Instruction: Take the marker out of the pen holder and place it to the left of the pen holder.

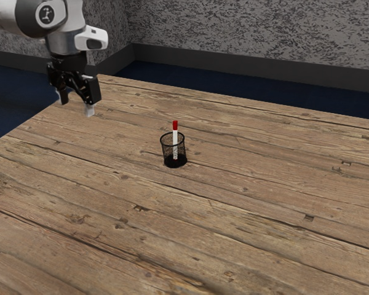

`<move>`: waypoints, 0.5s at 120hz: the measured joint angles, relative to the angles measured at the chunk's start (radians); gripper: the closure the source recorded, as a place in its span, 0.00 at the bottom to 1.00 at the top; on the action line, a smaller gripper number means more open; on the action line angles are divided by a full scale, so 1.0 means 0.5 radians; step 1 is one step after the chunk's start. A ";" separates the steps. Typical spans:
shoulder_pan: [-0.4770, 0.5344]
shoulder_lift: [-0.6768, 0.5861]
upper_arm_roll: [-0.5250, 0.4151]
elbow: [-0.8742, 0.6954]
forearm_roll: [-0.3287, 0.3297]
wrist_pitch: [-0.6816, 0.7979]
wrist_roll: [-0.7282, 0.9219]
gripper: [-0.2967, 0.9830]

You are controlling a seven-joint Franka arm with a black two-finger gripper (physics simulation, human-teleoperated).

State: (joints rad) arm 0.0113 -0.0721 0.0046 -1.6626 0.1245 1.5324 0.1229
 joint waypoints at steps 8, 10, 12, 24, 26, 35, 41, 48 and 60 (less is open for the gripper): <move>-0.004 0.018 0.000 0.003 0.000 0.017 -0.013 0.23; -0.004 0.024 0.000 0.004 0.000 0.021 -0.016 0.23; -0.003 0.032 -0.001 0.008 0.000 0.026 -0.019 0.23; -0.024 0.280 0.011 0.241 -0.004 0.076 -0.035 0.23; -0.028 0.328 0.014 0.274 -0.007 0.098 -0.038 0.23; -0.042 0.583 0.018 0.418 -0.020 0.194 -0.048 0.23; -0.044 0.745 0.020 0.506 -0.026 0.266 -0.055 0.23; -0.042 0.878 0.023 0.548 -0.029 0.373 -0.063 0.23; -0.046 1.094 0.022 0.692 -0.047 0.551 -0.079 0.23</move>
State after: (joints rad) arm -0.0116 0.4748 0.0155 -1.3167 0.1008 1.8080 0.0836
